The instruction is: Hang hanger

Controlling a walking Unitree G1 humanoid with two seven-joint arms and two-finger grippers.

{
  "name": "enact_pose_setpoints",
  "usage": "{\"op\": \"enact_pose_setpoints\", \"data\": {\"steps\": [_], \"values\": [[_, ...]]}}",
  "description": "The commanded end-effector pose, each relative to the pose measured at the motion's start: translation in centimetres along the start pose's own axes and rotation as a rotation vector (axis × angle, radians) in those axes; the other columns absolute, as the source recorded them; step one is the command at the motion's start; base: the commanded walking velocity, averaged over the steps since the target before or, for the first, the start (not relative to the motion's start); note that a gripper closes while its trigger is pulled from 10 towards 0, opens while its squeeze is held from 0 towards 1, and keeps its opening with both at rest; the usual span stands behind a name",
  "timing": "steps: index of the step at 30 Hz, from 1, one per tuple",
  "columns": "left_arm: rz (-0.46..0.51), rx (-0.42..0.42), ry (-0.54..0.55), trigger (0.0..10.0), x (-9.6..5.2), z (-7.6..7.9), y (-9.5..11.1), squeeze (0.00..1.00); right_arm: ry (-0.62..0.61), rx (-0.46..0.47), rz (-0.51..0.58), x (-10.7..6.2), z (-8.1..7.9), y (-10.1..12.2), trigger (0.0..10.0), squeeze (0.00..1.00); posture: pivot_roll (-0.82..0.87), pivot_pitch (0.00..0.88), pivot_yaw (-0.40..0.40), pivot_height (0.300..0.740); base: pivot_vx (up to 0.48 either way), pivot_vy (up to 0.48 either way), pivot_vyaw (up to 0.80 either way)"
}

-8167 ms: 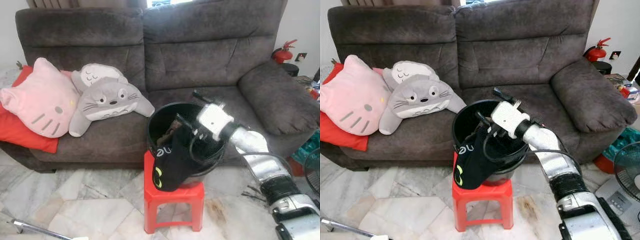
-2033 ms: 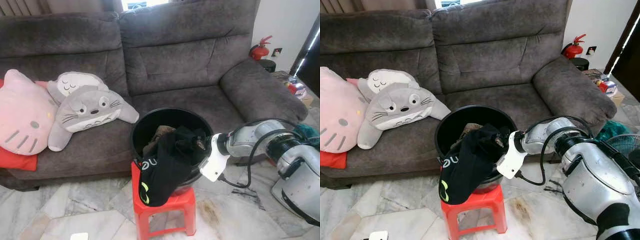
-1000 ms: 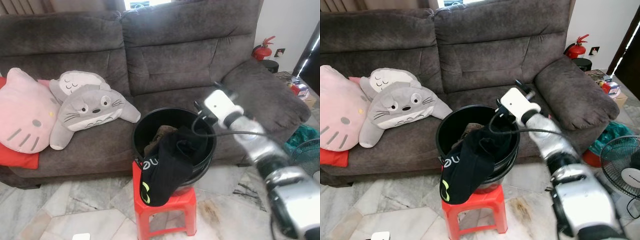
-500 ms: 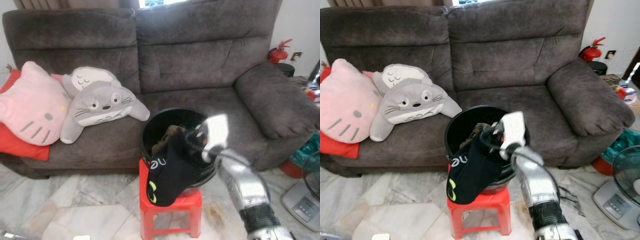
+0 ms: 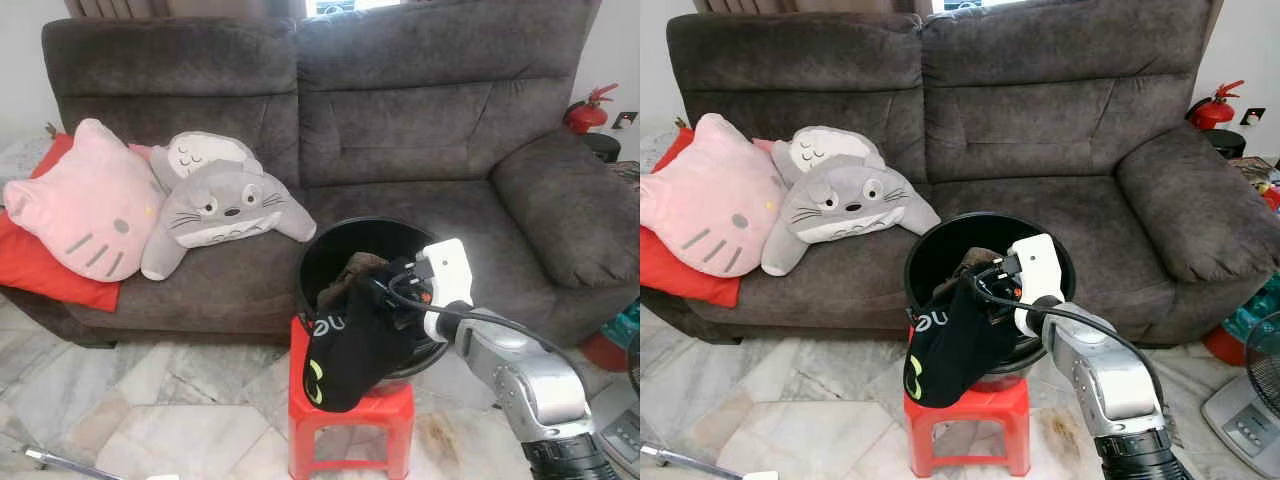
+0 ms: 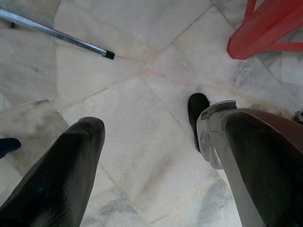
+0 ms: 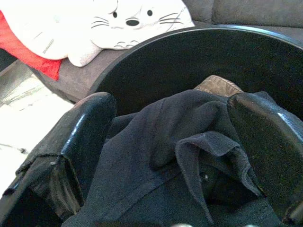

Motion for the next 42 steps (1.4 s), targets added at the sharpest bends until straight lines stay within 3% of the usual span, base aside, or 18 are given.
{"op": "enact_pose_setpoints", "data": {"steps": [1,7,15,20,24,30,42], "values": [[-0.015,0.002,0.019,10.0,-0.2,-1.1,-0.6,0.00,0.003,0.004,-0.024,-0.4,-0.5,-0.2,10.0,0.00,-0.24,0.000,0.063,0.740,0.000,0.000,0.00],[-0.018,0.002,0.022,10.0,-0.2,-1.3,-0.7,0.00,0.034,0.033,-0.116,-1.5,-1.3,-1.8,10.0,0.00,-0.24,0.000,0.062,0.740,0.000,0.000,0.00],[-0.017,0.000,0.023,10.0,-0.2,-1.5,-0.6,0.00,0.012,0.043,-0.156,-1.7,-1.0,-2.7,10.0,0.00,-0.24,0.000,0.058,0.740,0.000,0.000,0.00],[-0.015,-0.005,0.022,10.0,-0.2,-1.3,-0.6,0.00,-0.177,0.097,-0.188,-2.0,2.5,-3.9,10.0,0.00,-0.24,0.000,0.054,0.740,0.000,0.000,0.00],[-0.015,-0.006,0.021,10.0,-0.2,-1.2,-0.5,0.00,-0.216,0.133,-0.194,-2.0,3.0,-4.3,10.0,0.00,-0.24,0.000,0.055,0.740,0.000,0.000,0.00],[-0.011,-0.005,0.022,10.0,-0.1,-1.2,-0.4,0.00,-0.191,0.163,-0.218,-1.2,2.5,-5.6,10.0,0.00,-0.24,0.000,0.055,0.740,0.000,0.000,0.00],[-0.006,-0.003,0.017,10.0,0.0,-0.5,-0.1,0.00,-0.050,0.087,-0.149,0.0,0.6,-3.9,10.0,0.00,-0.24,0.000,0.057,0.740,0.000,0.000,0.00]]}}
Point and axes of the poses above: a point about 5 cm out from each wrist's last joint towards the gripper, its own x axis pointing out of the wrist towards the gripper, its own y axis along the axis of the wrist's last joint, z = x × y, the point moved 5 cm from there along x, pointing out of the wrist towards the gripper, and after that the axes turned 8 degrees about -x, right-handed, at the moved point
